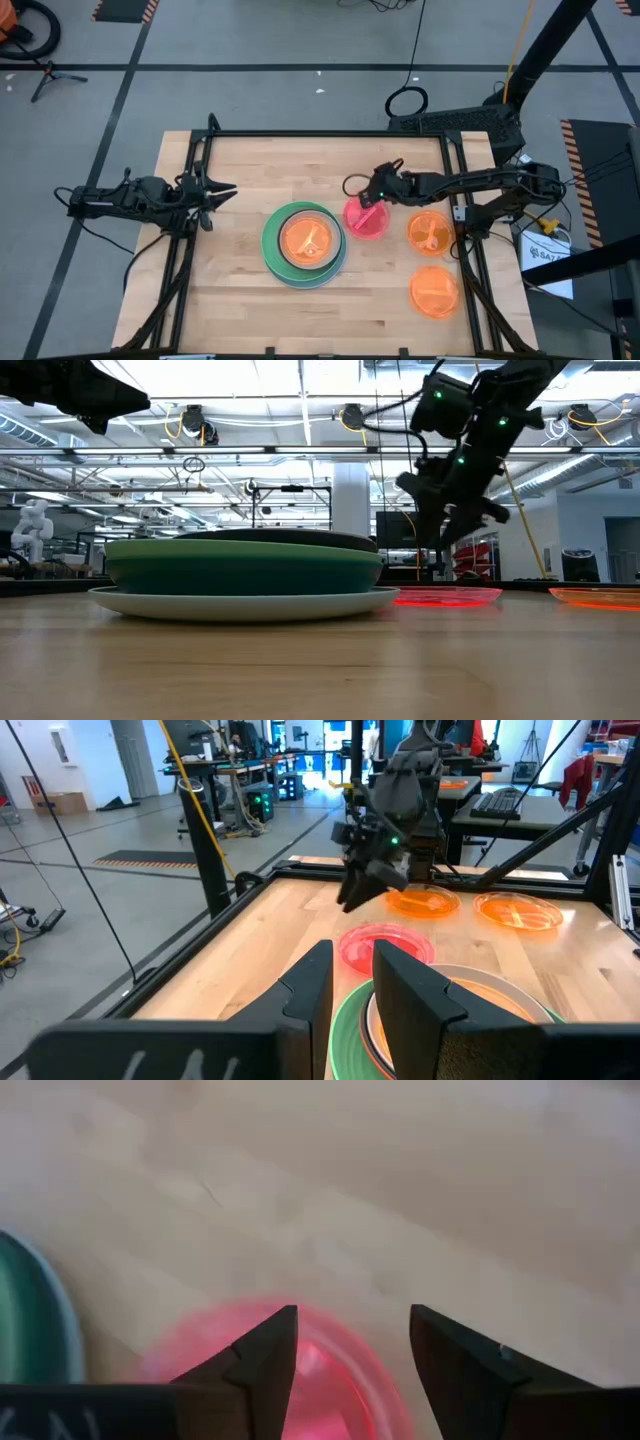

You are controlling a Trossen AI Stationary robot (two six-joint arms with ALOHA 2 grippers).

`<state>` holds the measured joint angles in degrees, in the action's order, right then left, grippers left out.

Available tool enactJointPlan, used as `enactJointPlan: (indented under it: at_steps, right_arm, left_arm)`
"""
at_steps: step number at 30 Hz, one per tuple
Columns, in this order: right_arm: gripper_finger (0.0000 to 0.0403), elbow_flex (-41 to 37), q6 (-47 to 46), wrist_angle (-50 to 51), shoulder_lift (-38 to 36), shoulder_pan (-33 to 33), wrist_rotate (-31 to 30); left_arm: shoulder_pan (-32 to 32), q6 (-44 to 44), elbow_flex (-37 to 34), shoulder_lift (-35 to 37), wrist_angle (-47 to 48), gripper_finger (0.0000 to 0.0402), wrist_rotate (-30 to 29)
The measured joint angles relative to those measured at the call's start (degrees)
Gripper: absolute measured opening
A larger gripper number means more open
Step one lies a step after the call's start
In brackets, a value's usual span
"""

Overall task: Stack plastic plates
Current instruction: Stack the transparent pink plate on top of the transparent orange plate

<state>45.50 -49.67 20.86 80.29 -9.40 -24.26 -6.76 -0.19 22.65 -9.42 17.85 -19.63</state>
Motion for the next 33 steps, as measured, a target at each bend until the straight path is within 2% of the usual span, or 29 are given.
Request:
enactJointPlan:
  at_steps: [8,13,15,18,20,24,28,33]
  right_arm:
    - [0.0187,0.0,14.2,-19.6,0.0,-3.7,-6.6]
    - [0.0185,0.0,23.8,-30.2,0.0,-5.3,-14.8]
    - [0.0174,0.0,28.8,-36.2,0.0,-6.4,-17.7]
    - [0.0135,0.0,37.6,-45.4,0.0,-9.9,-21.2]
    - [0.0098,0.0,41.5,-50.5,0.0,-12.9,-20.7]
    - [0.0018,0.0,44.7,-55.4,0.0,-19.0,-15.1]
    - [0.0013,0.0,44.1,-53.6,0.0,-20.6,-13.1]
    - [0.0003,0.0,42.0,-47.5,0.0,-16.4,-12.9]
  left_arm:
    - [0.0,0.0,0.0,0.0,0.0,0.0083,0.0]
    - [0.0,0.0,0.0,0.0,0.0,0.0083,0.0]
    - [0.0,0.0,0.0,0.0,0.0,0.0083,0.0]
    - [0.0,0.1,0.0,0.0,0.0,0.0083,0.0]
    - [0.0,0.1,0.0,0.0,0.0,0.0083,0.0]
    - [0.0,0.2,0.0,0.0,0.0,0.0083,0.0]
    - [0.0,0.3,0.0,0.0,0.0,0.0083,0.0]
    - [0.0,0.5,0.0,0.0,0.0,0.0083,0.0]
